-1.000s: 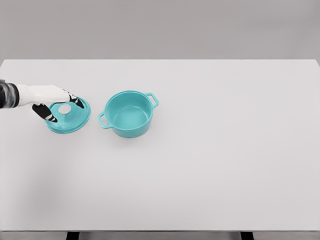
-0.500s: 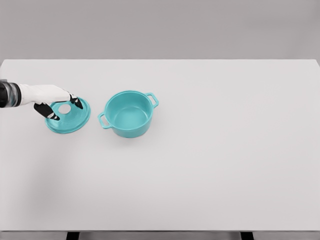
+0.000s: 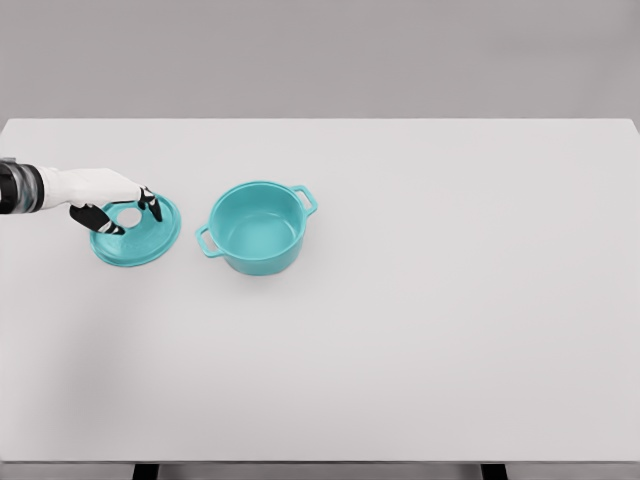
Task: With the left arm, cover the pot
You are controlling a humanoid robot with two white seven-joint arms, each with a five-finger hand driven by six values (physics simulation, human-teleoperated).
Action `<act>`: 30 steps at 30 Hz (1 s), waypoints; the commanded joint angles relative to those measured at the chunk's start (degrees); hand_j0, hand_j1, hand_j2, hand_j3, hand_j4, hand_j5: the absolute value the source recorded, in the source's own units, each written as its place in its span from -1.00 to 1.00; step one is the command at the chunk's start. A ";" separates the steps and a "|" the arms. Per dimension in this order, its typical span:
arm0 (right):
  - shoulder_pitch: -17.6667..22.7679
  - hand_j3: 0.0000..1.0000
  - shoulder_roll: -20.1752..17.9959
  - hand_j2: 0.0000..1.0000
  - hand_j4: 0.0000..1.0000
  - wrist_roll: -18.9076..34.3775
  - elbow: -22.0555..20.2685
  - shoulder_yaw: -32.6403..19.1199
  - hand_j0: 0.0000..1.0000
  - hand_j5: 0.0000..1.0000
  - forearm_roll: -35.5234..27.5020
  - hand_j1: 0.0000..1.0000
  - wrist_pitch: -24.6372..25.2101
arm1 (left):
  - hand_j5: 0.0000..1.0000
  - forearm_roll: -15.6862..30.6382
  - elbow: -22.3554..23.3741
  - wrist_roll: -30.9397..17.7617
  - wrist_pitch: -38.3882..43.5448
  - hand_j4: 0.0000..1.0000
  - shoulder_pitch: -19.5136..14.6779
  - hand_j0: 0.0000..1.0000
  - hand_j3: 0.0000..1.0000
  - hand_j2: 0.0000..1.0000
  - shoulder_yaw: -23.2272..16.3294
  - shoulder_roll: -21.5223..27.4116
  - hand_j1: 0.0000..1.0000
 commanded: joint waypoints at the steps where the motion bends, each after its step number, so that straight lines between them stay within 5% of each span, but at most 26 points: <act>1: 0.00 1.00 -0.01 1.00 1.00 0.02 0.01 0.01 1.00 1.00 -0.02 1.00 -0.01 | 0.14 0.07 -0.02 -0.09 -0.15 0.14 0.00 0.14 0.14 0.14 -0.06 0.01 0.14; 11: 0.00 1.00 -0.01 1.00 1.00 0.02 0.01 0.01 1.00 1.00 -0.02 1.00 -0.01 | -0.11 0.15 -0.37 -0.09 -0.76 -0.11 -0.88 -0.11 -0.11 -0.11 -0.06 0.10 -0.11; 25: 0.00 1.00 -0.01 1.00 1.00 0.02 0.01 0.01 1.00 1.00 -0.02 1.00 -0.01 | -0.11 0.59 -2.57 -0.09 -6.30 -0.11 -4.75 -0.11 -0.11 -0.11 -0.06 0.27 -0.11; 30: 0.00 1.00 -0.01 1.00 1.00 0.02 0.01 0.01 1.00 1.00 -0.02 1.00 -0.01 | -0.10 4.19 -5.38 -0.09 -6.76 -0.10 -6.68 -0.10 -0.10 -0.10 -0.06 0.71 -0.10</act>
